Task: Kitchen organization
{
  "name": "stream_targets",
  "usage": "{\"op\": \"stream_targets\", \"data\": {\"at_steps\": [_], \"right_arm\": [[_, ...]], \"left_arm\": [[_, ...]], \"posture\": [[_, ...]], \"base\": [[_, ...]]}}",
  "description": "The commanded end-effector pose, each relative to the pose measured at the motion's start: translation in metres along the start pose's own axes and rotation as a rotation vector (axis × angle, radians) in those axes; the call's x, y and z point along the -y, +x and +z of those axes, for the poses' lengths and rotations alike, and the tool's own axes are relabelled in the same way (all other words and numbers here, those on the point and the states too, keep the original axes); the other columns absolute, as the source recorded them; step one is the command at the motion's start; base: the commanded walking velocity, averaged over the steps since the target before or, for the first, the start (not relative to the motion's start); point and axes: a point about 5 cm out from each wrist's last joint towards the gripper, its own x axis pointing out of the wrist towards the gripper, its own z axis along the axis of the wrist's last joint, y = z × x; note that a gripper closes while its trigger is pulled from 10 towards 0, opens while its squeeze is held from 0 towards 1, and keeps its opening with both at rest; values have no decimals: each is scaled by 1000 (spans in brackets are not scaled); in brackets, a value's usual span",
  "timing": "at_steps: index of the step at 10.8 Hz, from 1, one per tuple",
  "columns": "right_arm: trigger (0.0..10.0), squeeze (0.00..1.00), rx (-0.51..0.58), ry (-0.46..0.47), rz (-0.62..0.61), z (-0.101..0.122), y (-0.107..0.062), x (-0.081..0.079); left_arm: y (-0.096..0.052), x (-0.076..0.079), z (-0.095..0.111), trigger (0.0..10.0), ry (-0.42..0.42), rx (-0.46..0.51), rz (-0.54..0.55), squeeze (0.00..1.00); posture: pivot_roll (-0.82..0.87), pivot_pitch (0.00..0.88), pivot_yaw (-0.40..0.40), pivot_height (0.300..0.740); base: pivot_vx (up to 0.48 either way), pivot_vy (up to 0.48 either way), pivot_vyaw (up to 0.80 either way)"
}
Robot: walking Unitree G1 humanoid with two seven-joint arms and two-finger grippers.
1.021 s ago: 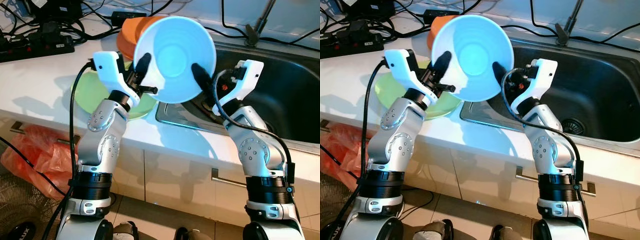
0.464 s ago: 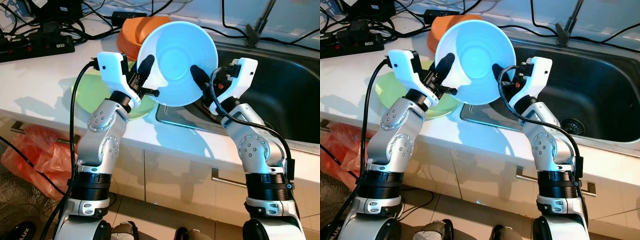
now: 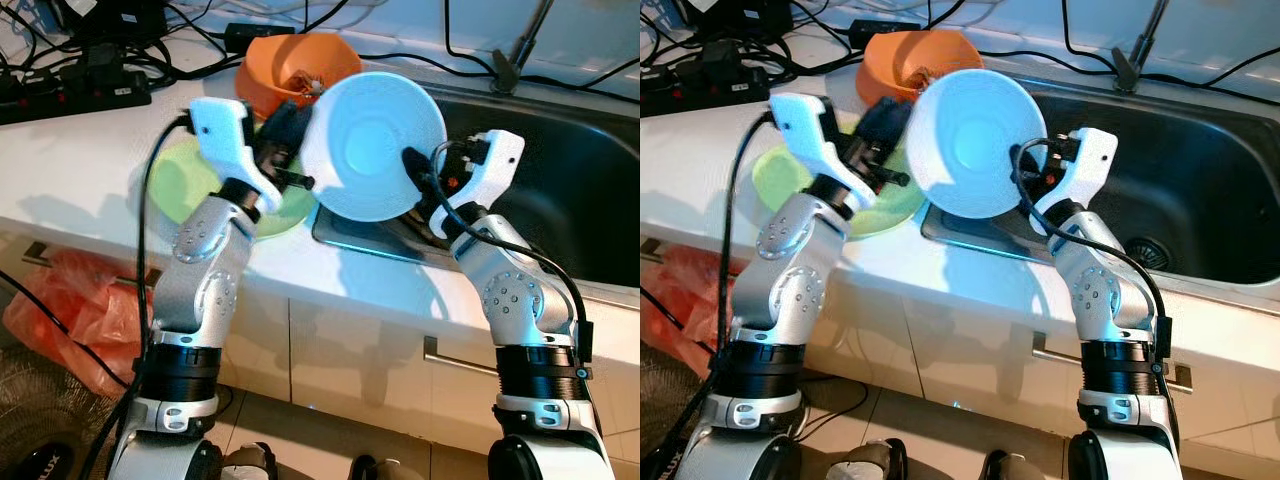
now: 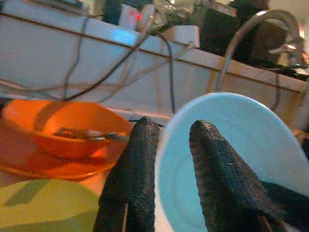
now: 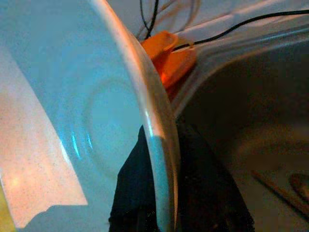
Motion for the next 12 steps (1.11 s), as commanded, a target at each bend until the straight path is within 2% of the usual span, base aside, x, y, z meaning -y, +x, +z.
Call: {"op": "stream_targets", "data": {"at_steps": [1, 2, 4, 6, 7, 9, 11, 12], "right_arm": [[0, 0, 50, 11, -35, 9, 0, 5], [0, 0, 66, 17, -64, 11, 0, 9], [0, 0, 107, 1, -271, 18, -3, 40], [0, 0, 83, -100, -423, 17, -8, 66], [0, 0, 41, -143, -490, 9, -11, 80], [0, 0, -4, -242, -557, 0, -13, 98], [0, 0, -73, -244, -598, -10, -14, 116], [0, 0, -93, -254, -598, -9, -12, 120]], "left_arm": [[1, 6, 4, 10000, 1, 3, -44, 1000], [-1, 5, 2, 10000, -2, -14, -51, 1000], [-9, 2, -12, 10000, 25, -136, -96, 1000], [-15, -2, -25, 10000, 47, -250, -113, 1000], [-18, -2, -30, 10000, 26, -299, -130, 1000], [-24, -1, -34, 10000, 52, -356, -176, 1000], [-28, -5, -35, 10000, 54, -395, -168, 1000], [-29, -4, -35, 10000, 63, -413, -180, 1000]], "posture": [[100, 132, -13, 740], [101, 131, -12, 740], [106, 132, -15, 740], [108, 131, -17, 740], [109, 131, -18, 740], [112, 131, -18, 740], [118, 137, -15, 740], [122, 140, -19, 740]], "base": [[0, 0, 0], [0, 0, 0], [0, 0, 0], [0, 0, 0], [0, 0, 0], [0, 0, 0], [0, 0, 0], [0, 0, 0]]}}
